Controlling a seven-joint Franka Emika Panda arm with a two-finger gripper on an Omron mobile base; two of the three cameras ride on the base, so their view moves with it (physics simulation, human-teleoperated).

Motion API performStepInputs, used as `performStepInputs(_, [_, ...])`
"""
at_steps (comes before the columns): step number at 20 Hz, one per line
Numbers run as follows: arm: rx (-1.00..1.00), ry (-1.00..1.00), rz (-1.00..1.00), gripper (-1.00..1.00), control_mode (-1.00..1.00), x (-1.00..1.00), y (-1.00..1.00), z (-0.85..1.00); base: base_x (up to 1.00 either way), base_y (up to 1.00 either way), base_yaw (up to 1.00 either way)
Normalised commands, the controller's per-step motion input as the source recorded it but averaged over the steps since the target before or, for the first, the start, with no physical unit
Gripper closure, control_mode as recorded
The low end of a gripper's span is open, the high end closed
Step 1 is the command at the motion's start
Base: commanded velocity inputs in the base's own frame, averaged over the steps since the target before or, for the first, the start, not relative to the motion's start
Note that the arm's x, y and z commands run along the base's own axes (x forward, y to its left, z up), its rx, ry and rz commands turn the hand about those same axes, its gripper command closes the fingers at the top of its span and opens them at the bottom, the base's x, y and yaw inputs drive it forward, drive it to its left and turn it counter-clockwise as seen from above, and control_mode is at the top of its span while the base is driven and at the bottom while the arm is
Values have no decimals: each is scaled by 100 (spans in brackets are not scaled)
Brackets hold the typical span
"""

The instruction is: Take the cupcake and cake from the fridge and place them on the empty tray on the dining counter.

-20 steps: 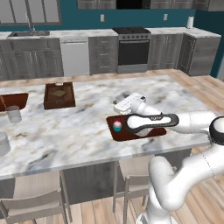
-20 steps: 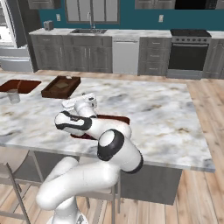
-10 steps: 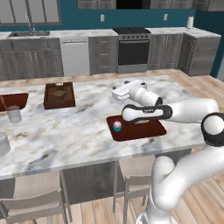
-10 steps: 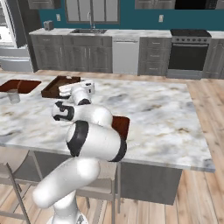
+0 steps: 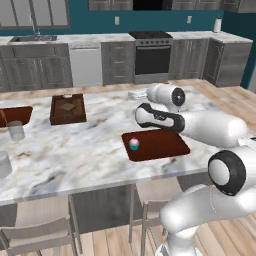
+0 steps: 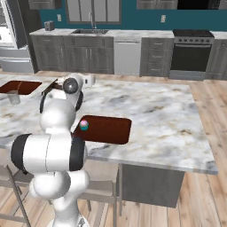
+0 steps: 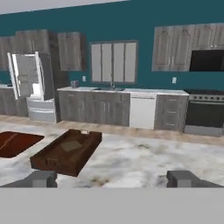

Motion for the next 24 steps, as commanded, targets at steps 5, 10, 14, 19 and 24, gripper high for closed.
performStepInputs(5, [-10, 49, -22, -100, -100, -62, -5, 98, 0, 0, 0])
performStepInputs(10, [-21, 27, -17, -100, -100, -96, -16, 19, 0, 0, 0])
performStepInputs(14, [-9, 3, -9, -100, -100, -100, -46, -4, 0, 0, 0])
performStepInputs(19, [-1, 6, -3, -100, -100, -100, -54, -16, 0, 0, 0])
performStepInputs(24, [5, 3, 9, -100, -100, -72, -35, -36, 0, 0, 0])
